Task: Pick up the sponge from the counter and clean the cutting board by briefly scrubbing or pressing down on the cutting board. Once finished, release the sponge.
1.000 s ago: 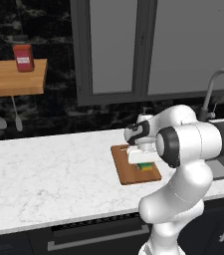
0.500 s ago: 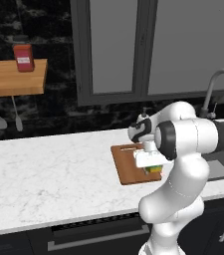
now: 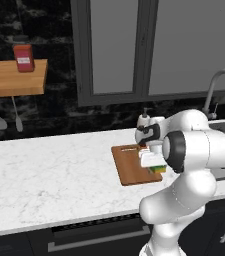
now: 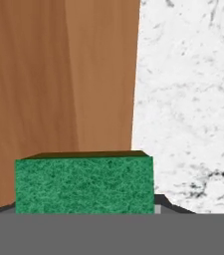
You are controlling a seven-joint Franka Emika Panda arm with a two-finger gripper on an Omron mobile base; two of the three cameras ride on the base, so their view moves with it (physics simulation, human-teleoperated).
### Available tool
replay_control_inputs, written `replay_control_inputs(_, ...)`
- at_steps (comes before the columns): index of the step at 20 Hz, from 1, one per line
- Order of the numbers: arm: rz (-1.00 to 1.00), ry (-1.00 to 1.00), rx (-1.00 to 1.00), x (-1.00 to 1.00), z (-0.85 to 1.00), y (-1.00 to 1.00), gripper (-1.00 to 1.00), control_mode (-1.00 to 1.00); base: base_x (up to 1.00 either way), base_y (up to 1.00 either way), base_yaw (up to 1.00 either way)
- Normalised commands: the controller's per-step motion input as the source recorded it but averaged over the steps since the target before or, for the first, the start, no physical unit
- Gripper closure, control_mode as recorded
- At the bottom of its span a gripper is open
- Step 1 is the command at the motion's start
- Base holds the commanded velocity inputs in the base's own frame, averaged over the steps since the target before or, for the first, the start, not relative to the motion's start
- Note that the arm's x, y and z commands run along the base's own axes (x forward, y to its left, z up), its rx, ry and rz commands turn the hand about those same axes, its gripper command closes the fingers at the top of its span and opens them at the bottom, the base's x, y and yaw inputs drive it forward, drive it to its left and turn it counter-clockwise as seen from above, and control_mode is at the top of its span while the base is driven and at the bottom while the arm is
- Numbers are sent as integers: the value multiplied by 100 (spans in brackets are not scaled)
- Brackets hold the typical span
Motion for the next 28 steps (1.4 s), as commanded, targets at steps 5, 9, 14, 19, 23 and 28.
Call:
replay_control_inputs(5, 0, -18, 0, 52, -19, 0, 100, -100, 0, 0, 0)
replay_control_inputs(9, -5, -33, 0, 11, -3, -2, 100, -100, 0, 0, 0)
replay_control_inputs(14, -22, -41, 0, 0, 0, 8, 100, -100, 0, 0, 0)
replay_control_inputs(19, -21, -13, -2, 3, 2, 41, 100, -100, 0, 0, 0)
replay_control_inputs(23, -20, -7, -7, 10, 2, 66, 100, -100, 0, 0, 0)
replay_control_inputs(28, -24, -29, -2, 2, -3, 20, 100, -100, 0, 0, 0)
